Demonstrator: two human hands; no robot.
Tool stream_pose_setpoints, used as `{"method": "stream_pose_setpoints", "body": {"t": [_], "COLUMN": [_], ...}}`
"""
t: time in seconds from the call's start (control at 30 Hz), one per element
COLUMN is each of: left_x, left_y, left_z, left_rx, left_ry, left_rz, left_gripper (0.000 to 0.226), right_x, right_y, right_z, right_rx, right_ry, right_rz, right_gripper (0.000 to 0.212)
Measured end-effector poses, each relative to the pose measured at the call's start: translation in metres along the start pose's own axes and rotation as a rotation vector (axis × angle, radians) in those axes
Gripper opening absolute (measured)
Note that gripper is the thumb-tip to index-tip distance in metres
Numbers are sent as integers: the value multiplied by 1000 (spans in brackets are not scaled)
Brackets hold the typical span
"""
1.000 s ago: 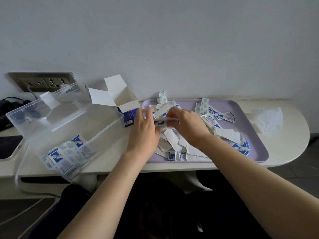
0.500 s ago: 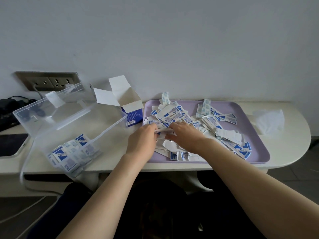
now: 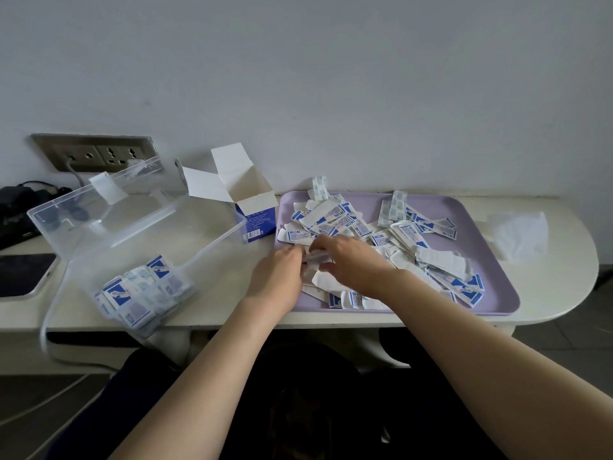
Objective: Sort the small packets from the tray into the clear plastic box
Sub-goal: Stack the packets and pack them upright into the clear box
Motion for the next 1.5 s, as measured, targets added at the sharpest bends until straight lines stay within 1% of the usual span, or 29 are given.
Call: {"method": "stream_pose_setpoints", "body": {"t": [0.07,0.17,0.27,0.4,0.53,0.63,0.77,0.83,0.93,1.0,1.07,1.13,1.2,1.27,1.37,1.43,1.5], "left_x": [-1,-3,-4,-3,1,4,2,0,2,5,7,8,8,8,6,6,6], "left_y": [3,4,3,1,2,2,6,8,18,26,31,31,28,25,19,14,11], "left_z": [1,2,2,2,3,4,3,2,2,1,-1,-1,-1,1,3,3,3], "left_rx": [30,22,4,-21,-21,-15,47,84,188,281,337,339,312,274,186,142,125], "left_ry": [14,7,-18,-20,-7,-18,-12,-3,-13,-29,-38,-43,-46,-40,-4,7,-1], "left_rz": [-19,-51,-107,-111,-43,-11,-31,-32,-13,-8,-4,10,31,60,75,51,21], "left_gripper": [14,19,24,26,23,20,14,12,14,17,18,17,17,19,21,21,21], "right_x": [7,21,29,25,19,15,15,20,29,33,33,32,29,26,25,24,21], "right_y": [5,12,12,0,2,2,3,6,13,19,24,25,24,20,11,8,7], "right_z": [1,2,4,5,2,2,1,1,4,5,4,2,3,3,4,5,6], "right_rx": [22,57,37,-24,44,47,50,73,111,156,185,202,202,169,84,52,45], "right_ry": [-40,-104,-155,-145,-140,-94,-75,-131,-232,-263,-274,-269,-254,-237,-238,-247,-247], "right_rz": [-10,-8,-43,-113,-122,-98,-46,3,-44,-100,-140,-169,-217,-229,-216,-221,-202], "right_gripper": [38,44,40,32,31,32,32,39,48,45,34,22,15,19,35,41,53]}}
Point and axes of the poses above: each hand's wrist, its own z-axis away from the middle knuckle, its own y-axis out of the back of the hand, x = y × z, the point moved 5 cm from there along -z, towards the middle knuckle, and after that the axes turned 5 degrees about x, right-handed, at the moved point
